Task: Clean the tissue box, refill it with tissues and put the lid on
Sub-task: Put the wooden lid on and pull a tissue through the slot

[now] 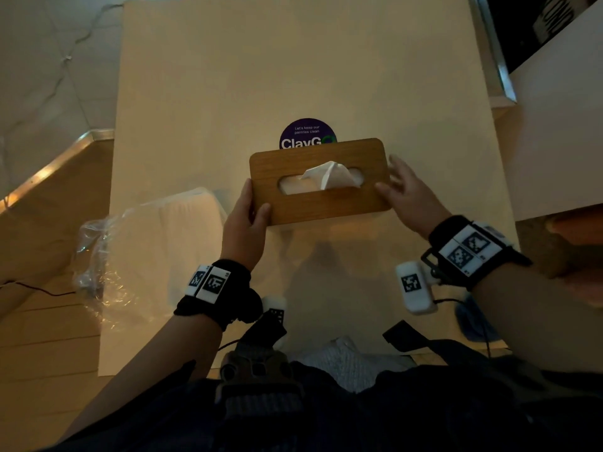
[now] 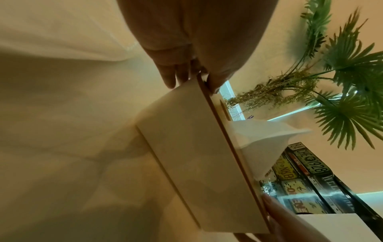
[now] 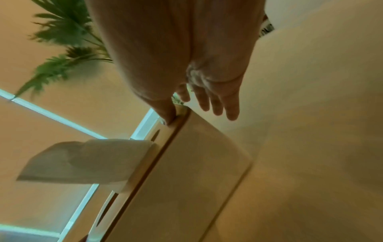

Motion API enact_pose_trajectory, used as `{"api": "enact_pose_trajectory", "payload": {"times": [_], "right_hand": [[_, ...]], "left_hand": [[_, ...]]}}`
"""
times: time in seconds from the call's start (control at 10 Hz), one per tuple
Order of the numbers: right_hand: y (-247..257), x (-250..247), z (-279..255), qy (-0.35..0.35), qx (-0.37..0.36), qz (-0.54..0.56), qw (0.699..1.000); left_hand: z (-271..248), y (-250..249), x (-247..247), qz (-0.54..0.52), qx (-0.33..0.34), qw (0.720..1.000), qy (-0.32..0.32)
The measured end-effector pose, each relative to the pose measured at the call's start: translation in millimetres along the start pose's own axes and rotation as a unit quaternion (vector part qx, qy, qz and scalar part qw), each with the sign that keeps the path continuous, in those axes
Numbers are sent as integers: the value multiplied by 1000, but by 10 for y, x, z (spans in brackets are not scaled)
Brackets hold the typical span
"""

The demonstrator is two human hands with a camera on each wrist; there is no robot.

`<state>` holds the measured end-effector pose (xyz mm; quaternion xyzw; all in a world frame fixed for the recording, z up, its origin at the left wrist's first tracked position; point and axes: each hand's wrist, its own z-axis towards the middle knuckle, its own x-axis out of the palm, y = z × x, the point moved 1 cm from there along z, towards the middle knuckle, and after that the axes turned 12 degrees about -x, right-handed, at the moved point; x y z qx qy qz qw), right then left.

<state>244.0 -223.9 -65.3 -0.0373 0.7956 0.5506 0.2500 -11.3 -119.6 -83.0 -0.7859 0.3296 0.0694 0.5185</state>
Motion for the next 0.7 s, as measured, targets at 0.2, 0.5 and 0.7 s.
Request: {"api": "enact_pose_trajectory", "payload": {"times": [0.2,0.5,0.7], "right_hand": [[-23,64,-81,-23,-4,92,996],[-2,52,-79,-15,-5,75,997],[-135,43,-75,-49,23,121,991]], "left_hand": [[78,-70,10,13,2,1000,6],[60,-90,28,20,-1,1000,4],[32,-111,-11,-23,-13,999,23]]}}
